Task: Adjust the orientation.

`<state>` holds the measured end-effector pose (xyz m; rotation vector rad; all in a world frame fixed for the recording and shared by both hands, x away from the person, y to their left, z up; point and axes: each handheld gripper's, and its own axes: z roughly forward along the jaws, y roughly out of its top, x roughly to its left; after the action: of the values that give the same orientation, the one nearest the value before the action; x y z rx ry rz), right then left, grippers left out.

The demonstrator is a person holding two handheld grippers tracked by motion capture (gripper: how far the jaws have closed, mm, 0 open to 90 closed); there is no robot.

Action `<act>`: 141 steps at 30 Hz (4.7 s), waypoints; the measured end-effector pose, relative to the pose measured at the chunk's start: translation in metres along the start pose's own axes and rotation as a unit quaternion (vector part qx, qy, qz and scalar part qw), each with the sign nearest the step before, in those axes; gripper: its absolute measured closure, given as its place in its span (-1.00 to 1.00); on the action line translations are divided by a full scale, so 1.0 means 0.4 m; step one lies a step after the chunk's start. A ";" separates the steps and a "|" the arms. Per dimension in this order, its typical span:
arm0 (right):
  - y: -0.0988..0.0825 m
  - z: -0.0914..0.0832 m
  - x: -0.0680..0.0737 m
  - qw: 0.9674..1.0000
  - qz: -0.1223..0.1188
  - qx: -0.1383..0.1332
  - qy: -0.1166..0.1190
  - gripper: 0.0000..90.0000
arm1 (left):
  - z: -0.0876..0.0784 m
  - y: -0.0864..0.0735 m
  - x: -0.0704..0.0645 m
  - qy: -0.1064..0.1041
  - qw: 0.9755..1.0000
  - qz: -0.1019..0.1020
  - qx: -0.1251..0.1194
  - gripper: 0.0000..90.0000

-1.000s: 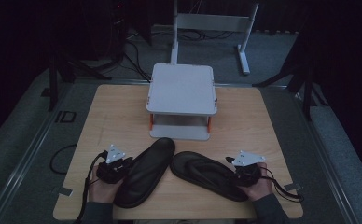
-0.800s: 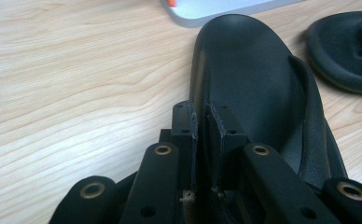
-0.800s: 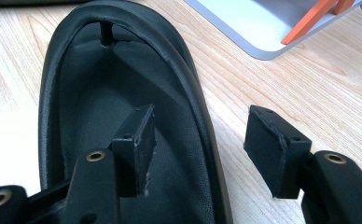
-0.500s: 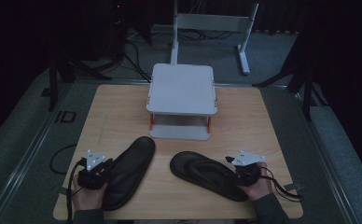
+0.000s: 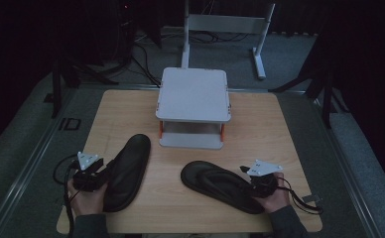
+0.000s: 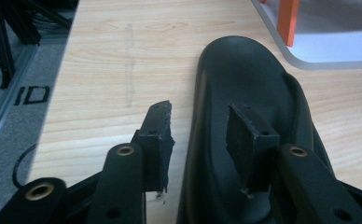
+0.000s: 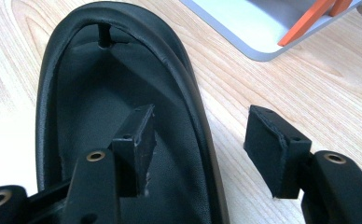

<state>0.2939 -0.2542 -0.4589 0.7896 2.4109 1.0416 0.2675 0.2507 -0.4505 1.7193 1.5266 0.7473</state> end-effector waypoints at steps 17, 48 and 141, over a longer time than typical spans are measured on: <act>-0.003 -0.009 -0.007 1.000 0.001 -0.001 -0.012 -0.07 | -0.051 -0.134 0.038 -0.003 0.997 0.028 0.073 0.27; -0.007 -0.015 -0.014 1.000 0.005 -0.003 -0.010 -0.06 | -0.027 -0.046 -0.330 -0.265 0.944 0.194 0.024 0.27; -0.043 -0.035 -0.092 0.998 0.056 0.005 -0.040 0.71 | 0.120 0.078 -0.371 -0.237 0.926 0.294 0.020 0.76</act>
<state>0.3082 -0.2948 -0.4581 0.9620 2.3300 1.0209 0.3039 0.0958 -0.4481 2.2196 0.6991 0.5199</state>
